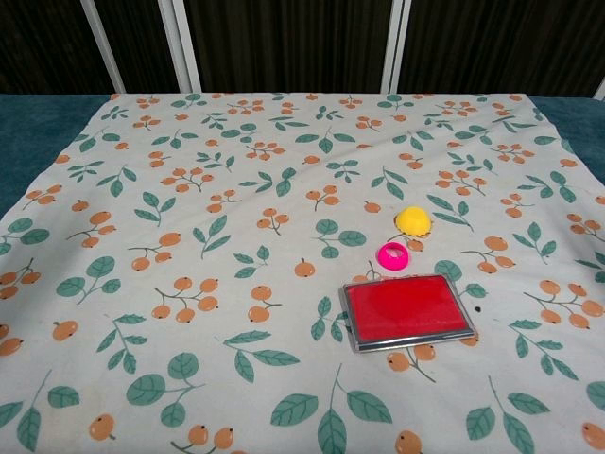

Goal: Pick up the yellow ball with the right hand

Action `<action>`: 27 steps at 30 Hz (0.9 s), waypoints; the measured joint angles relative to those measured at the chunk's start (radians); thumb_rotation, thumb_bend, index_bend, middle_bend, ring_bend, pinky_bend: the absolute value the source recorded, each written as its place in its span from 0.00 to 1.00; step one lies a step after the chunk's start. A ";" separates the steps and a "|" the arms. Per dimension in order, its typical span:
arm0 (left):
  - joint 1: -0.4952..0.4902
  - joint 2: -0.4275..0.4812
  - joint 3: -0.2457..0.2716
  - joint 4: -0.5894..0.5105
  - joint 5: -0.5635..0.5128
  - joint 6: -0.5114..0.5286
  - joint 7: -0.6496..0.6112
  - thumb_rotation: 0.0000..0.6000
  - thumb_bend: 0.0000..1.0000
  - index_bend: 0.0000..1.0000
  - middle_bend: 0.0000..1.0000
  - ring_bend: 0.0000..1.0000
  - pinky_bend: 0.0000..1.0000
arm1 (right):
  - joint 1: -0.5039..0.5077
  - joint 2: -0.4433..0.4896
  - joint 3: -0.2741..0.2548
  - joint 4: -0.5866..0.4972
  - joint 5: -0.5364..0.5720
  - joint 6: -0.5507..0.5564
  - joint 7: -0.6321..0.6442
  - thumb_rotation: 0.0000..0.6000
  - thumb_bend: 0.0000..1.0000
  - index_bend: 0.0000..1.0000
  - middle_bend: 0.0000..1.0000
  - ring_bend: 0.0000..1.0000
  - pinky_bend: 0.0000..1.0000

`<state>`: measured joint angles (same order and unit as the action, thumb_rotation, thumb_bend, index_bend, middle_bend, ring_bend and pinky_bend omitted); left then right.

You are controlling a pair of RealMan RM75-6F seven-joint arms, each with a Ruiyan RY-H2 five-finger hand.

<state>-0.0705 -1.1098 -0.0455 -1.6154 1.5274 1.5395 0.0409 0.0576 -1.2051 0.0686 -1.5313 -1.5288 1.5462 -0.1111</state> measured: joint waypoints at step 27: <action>0.000 0.001 -0.001 -0.003 -0.002 -0.001 0.002 1.00 0.55 0.14 0.00 0.06 0.04 | -0.002 0.002 0.003 -0.006 0.009 -0.006 -0.002 1.00 0.24 0.07 0.01 0.05 0.22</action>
<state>-0.0701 -1.1085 -0.0460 -1.6187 1.5254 1.5387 0.0429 0.0555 -1.2035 0.0712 -1.5374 -1.5196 1.5404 -0.1131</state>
